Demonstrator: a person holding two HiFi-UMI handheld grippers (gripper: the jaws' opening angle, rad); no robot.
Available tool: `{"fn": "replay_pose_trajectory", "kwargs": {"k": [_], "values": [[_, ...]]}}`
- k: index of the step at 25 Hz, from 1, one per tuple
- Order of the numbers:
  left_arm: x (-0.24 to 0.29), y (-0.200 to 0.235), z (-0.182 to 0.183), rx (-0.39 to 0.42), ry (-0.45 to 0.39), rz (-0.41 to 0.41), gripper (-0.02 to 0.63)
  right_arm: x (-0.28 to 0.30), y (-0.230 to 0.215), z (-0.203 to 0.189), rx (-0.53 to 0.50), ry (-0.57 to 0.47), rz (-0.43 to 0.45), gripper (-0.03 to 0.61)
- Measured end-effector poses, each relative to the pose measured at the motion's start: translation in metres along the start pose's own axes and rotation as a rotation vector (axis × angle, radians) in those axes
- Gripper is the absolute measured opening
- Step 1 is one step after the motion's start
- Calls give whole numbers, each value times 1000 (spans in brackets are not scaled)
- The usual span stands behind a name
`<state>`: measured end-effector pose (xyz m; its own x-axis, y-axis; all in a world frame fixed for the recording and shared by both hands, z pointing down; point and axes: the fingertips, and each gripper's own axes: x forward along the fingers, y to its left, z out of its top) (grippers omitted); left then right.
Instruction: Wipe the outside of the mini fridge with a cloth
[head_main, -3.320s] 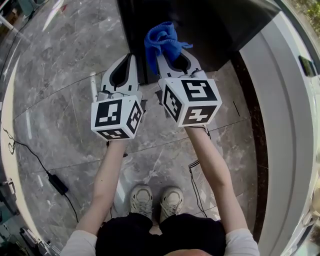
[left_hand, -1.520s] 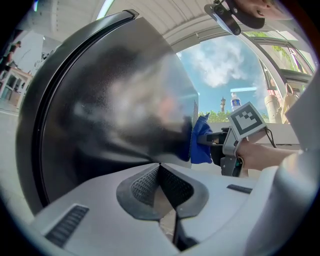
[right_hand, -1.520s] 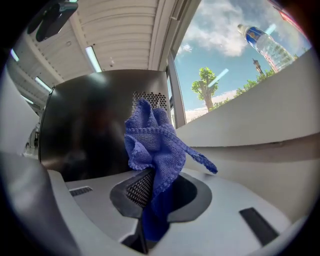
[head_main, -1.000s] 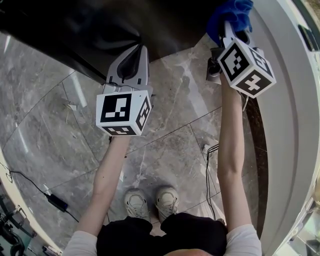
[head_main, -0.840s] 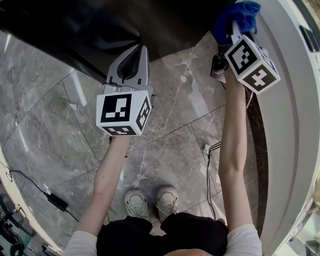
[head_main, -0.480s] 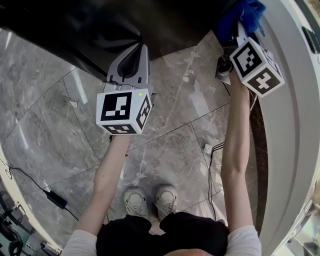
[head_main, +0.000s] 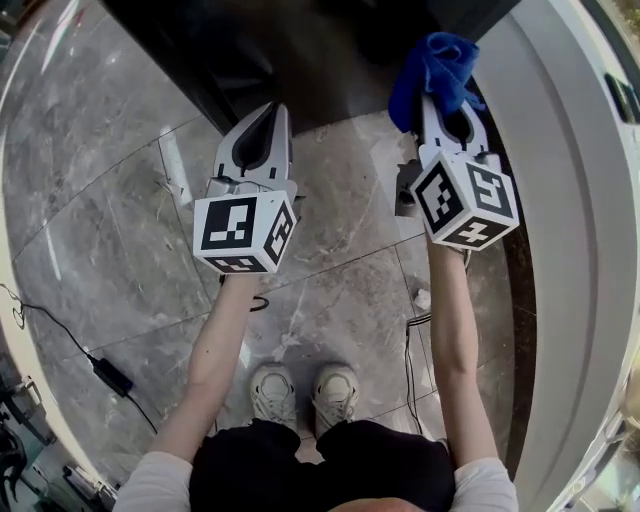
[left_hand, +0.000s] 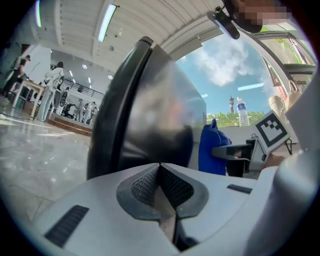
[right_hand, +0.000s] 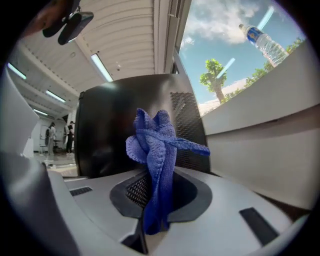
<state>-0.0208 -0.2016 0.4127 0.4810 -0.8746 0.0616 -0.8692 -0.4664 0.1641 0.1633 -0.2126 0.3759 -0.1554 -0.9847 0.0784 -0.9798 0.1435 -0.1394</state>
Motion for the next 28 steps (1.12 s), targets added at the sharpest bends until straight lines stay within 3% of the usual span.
{"fn": "replay_pose_trajectory", "kwargs": {"k": [4,9,15,20,28], "values": [[-22,30,18,-4,-42,68,5,0,73,-16,4,41,159,84],[-56,61,34,37,-75,122,5,-3,150,-36,80,59,302,84],[-81,105,42,20,-87,215,5,4,232,-58,31,91,457,84],[-85,110,35,34,-66,222,5,20,248,-59,18,101,471,84],[-71,89,22,42,-39,168,5,25,224,-63,-37,117,408,84]]}}
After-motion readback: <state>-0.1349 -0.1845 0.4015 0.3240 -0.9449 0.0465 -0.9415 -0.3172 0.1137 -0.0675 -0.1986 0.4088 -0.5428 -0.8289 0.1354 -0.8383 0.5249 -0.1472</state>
